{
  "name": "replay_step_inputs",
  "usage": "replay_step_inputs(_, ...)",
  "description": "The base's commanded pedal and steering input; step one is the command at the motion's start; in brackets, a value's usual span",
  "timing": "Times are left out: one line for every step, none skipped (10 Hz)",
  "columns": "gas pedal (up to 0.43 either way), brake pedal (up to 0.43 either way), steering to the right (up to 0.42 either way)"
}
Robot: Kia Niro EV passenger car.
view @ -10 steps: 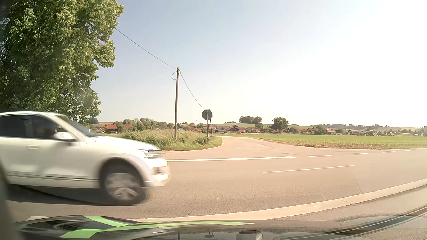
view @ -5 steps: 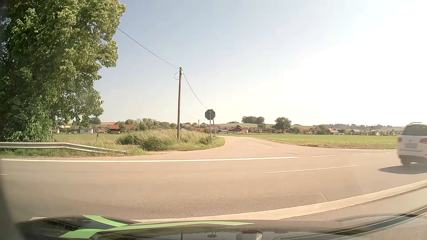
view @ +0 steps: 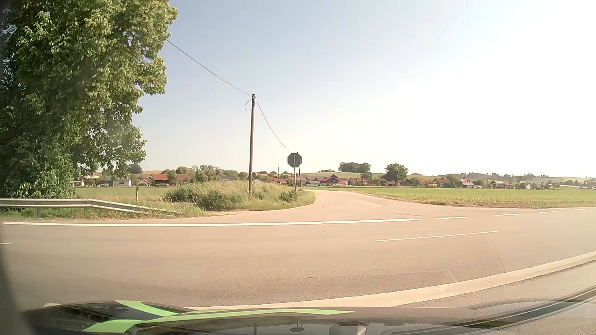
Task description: Follow the waypoints while adhering to traffic rules and regulations
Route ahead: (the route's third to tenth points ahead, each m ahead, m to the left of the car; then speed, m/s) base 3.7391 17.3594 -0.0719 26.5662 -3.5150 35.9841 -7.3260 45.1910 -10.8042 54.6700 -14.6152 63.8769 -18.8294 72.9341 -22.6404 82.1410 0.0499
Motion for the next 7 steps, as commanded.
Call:
replay_step_inputs(0.0,0.11,-0.888)
replay_step_inputs(0.0,0.11,-0.888)
replay_step_inputs(0.0,0.11,-0.888)
replay_step_inputs(0.0,0.104,-0.888)
replay_step_inputs(0.0,0.091,-0.887)
replay_step_inputs(0.0,0.085,-0.884)
replay_step_inputs(0.0,0.079,-0.88)
